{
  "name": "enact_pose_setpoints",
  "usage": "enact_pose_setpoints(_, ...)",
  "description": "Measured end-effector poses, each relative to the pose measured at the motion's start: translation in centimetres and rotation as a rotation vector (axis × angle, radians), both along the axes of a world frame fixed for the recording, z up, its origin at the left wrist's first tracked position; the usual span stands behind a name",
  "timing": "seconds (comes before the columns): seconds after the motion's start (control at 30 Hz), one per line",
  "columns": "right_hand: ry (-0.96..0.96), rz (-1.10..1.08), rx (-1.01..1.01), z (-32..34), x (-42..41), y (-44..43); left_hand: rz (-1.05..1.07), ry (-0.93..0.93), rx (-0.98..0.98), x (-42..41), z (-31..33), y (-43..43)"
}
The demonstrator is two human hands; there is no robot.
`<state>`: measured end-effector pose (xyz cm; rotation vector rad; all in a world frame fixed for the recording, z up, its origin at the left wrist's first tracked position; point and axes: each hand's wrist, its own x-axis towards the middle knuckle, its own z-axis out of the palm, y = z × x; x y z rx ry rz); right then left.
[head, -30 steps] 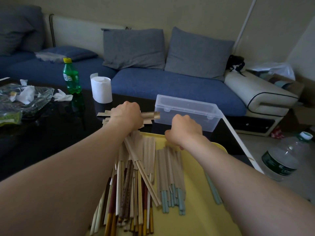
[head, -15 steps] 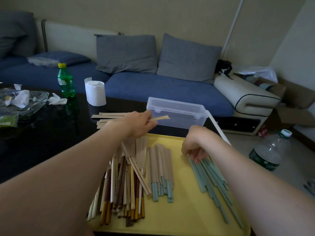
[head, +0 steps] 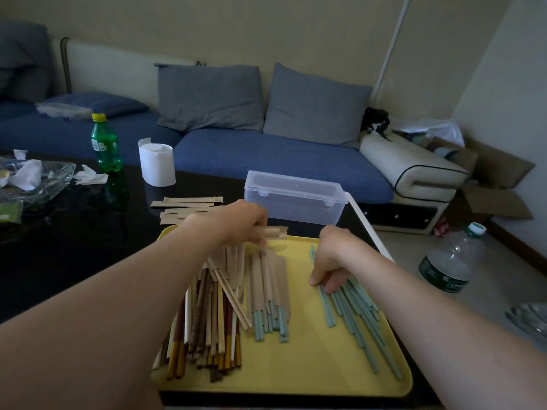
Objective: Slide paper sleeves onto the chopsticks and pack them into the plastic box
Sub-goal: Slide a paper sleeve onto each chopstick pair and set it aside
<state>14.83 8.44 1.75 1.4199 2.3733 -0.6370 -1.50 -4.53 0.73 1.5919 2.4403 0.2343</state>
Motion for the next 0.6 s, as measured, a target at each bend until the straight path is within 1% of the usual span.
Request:
enact_pose_setpoints(0.13, 0.003, -0.02, -0.041, -0.5, -0.1, 0.2, 0.0, -0.037, 0.071, 0.1, -0.2, 0.2)
enact_pose_setpoints(0.33, 0.094, 0.078, 0.001, -0.2, 0.0, 0.0, 0.011, -0.033, 0.066, 0.8, -0.1, 0.5)
enact_pose_setpoints(0.47, 0.05, 0.134, 0.032, -0.1, 0.3, -0.7, 0.007, 0.03, 0.035, 0.7, -0.1, 0.4)
enact_pose_setpoints(0.6, -0.03, 0.164, -0.009, -0.5, -0.1, -0.8, 0.016, 0.063, 0.042, 0.5, -0.2, 0.3)
